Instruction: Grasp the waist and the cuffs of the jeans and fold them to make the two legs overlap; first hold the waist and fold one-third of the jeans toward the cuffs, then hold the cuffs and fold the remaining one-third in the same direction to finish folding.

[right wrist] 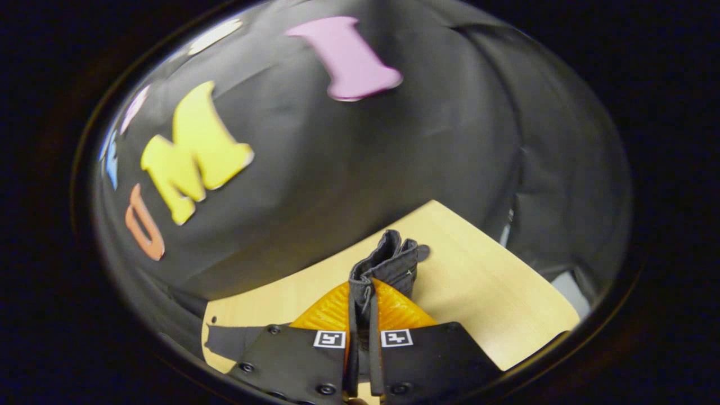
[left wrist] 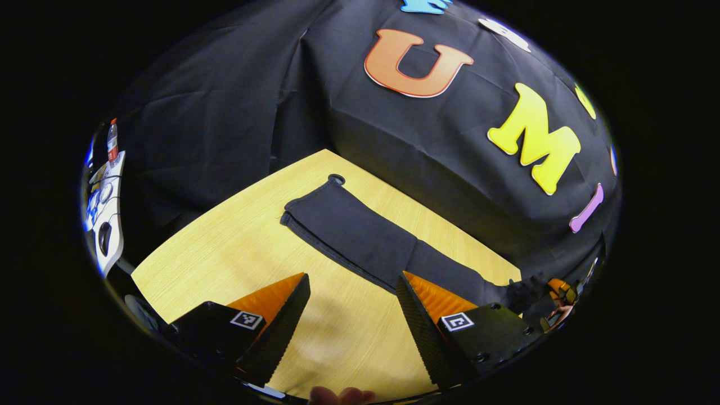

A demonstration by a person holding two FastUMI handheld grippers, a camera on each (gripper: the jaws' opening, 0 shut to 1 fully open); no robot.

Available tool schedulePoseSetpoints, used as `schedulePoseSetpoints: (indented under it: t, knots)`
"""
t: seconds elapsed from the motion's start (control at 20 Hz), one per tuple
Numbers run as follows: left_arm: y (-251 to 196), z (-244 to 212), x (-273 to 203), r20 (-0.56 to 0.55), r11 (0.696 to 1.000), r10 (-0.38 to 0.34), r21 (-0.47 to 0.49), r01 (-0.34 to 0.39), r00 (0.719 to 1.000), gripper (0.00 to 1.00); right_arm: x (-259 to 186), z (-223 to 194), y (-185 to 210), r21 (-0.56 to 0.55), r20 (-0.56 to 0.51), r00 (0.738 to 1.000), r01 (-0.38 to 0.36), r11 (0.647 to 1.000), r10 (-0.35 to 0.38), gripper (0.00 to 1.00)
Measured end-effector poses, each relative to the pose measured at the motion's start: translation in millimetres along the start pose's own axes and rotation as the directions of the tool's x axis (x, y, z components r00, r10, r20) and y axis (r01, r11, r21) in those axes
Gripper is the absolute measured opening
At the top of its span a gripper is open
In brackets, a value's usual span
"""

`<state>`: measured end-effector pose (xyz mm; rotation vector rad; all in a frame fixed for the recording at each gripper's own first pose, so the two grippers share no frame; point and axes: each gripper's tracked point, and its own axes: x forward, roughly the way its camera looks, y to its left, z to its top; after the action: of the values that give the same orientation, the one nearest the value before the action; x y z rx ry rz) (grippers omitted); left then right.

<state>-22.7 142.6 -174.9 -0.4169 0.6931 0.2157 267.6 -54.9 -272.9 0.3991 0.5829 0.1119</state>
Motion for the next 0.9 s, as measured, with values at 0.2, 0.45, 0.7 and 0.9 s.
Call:
schedulePoseSetpoints:
  t: [0.2, 0.45, 0.7, 0.9]
  knots:
    - [33.5, 14.7, -5.4, 0.049, 1.0, 0.008, 0.0, -0.008, 0.999, 0.99, -21.3, -26.7, 138.2, -0.218, -0.007, 0.99, -0.139, 0.966, 0.141, 0.08]
    - [88.7, 32.7, -19.4, 0.102, 0.996, 0.057, -0.081, -0.049, 0.993, 0.99, 34.6, -135.1, 254.7, -0.279, -0.095, 0.981, -0.192, 0.941, 0.172, 0.08]
    - [124.6, 37.1, -19.8, 0.086, 0.987, 0.107, -0.125, -0.096, 0.991, 0.98, 77.6, -262.0, 274.7, -0.354, -0.285, 0.953, -0.202, 0.913, 0.1, 0.08]
    - [129.7, 45.0, 6.4, 0.072, 0.964, 0.115, -0.248, -0.094, 0.991, 0.98, 87.0, -286.1, 268.6, -0.414, -0.335, 0.939, -0.223, 0.883, 0.08, 0.08]
